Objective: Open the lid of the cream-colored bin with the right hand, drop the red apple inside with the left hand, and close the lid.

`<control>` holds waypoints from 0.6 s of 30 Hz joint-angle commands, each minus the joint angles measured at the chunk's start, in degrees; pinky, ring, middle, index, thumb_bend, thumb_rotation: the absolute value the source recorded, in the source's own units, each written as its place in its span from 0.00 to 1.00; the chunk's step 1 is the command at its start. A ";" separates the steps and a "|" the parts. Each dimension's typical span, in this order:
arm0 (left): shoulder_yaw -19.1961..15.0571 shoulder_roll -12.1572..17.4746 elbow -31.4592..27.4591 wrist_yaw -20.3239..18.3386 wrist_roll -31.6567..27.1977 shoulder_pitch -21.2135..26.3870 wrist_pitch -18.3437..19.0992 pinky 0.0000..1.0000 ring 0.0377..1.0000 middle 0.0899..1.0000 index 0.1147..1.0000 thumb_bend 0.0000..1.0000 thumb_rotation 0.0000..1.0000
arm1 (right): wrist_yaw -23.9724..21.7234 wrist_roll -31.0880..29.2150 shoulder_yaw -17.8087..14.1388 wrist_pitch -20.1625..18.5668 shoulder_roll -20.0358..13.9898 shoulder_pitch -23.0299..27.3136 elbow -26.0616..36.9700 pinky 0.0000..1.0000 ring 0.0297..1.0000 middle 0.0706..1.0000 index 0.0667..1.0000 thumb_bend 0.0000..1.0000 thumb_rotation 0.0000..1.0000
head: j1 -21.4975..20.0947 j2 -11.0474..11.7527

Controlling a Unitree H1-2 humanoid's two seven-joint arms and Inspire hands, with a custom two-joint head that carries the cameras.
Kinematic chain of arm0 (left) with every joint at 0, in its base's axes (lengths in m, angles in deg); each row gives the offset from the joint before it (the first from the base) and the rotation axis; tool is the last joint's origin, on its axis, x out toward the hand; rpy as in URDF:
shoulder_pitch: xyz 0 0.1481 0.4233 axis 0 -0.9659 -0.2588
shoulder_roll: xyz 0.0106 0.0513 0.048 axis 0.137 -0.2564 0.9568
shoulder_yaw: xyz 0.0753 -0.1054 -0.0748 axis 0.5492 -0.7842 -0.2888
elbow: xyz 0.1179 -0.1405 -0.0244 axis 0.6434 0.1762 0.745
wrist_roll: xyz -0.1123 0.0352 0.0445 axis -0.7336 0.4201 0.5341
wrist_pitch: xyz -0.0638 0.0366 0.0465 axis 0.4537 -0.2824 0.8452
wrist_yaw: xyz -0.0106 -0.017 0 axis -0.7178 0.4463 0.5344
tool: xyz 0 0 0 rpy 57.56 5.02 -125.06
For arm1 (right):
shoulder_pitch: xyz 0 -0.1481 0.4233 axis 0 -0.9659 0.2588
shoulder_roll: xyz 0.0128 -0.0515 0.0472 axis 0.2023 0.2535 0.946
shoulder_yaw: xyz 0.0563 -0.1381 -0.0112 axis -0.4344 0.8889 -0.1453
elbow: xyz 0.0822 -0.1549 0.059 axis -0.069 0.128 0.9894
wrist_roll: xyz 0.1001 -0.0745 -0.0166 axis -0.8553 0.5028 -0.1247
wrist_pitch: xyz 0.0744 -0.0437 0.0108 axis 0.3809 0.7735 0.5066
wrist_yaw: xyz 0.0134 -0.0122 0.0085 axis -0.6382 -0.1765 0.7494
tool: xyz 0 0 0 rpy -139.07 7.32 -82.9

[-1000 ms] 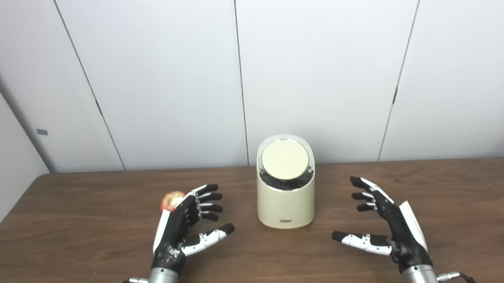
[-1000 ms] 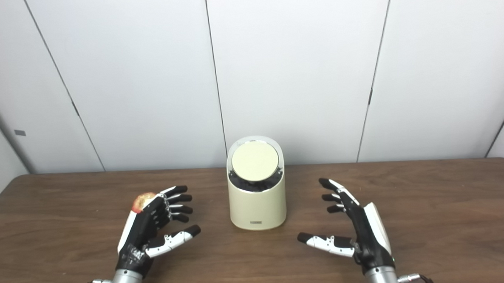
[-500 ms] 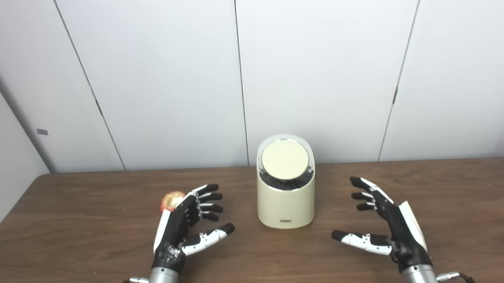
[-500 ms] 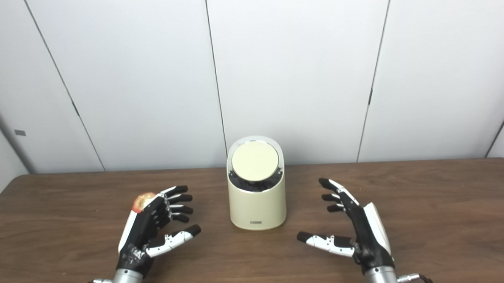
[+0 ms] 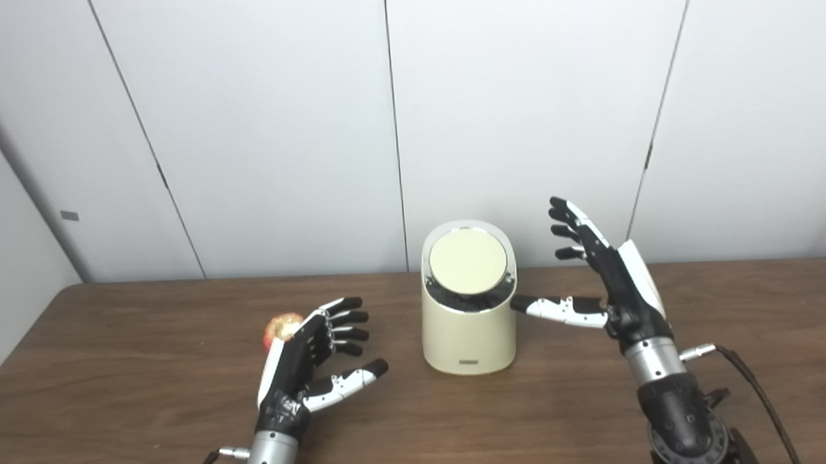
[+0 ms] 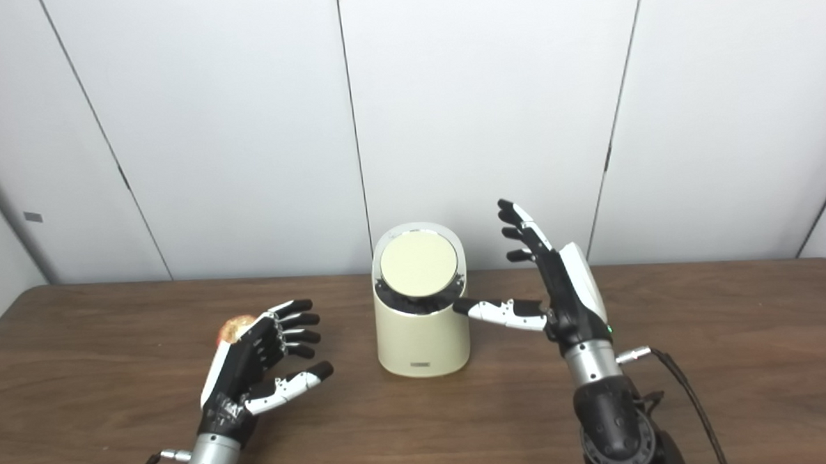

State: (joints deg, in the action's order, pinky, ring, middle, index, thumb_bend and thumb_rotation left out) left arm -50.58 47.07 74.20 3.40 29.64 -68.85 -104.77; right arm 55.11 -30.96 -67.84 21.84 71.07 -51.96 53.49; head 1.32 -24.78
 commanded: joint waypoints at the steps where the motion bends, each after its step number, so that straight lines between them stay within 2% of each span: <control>1: -0.11 -0.02 -0.53 0.53 0.28 2.37 -2.15 0.58 0.63 0.69 0.75 0.77 0.11 | -0.24 1.11 0.31 -0.96 -0.41 3.07 1.39 0.73 0.86 0.89 0.94 0.80 0.36 | 0.07 -0.11; 8: -0.17 -0.03 -0.50 0.35 -0.07 2.42 -2.16 0.57 0.63 0.69 0.75 0.76 0.09 | -1.07 4.55 1.80 -5.32 -0.59 6.46 2.12 0.71 0.85 0.89 0.90 0.80 0.38 | 0.18 -0.14; 14: -0.17 -0.10 -0.53 0.34 -0.15 2.42 -2.20 0.57 0.63 0.69 0.75 0.77 0.09 | -4.08 8.97 4.26 -11.45 -1.70 10.15 2.54 0.68 0.86 0.93 0.93 0.79 0.43 | 0.01 -0.08; 18: -0.17 -0.21 -0.63 0.13 -0.60 2.37 -2.25 0.58 0.63 0.69 0.75 0.77 0.08 | -4.46 11.75 5.57 -13.39 -2.58 12.42 1.79 0.66 0.85 0.93 0.93 0.83 0.43 | 0.11 -0.20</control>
State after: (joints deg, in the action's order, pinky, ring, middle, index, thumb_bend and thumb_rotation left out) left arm -50.59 46.88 74.48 3.36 29.39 -68.81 -104.92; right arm 50.60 -20.31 -62.28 8.30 69.30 -42.82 54.16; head 1.41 -24.96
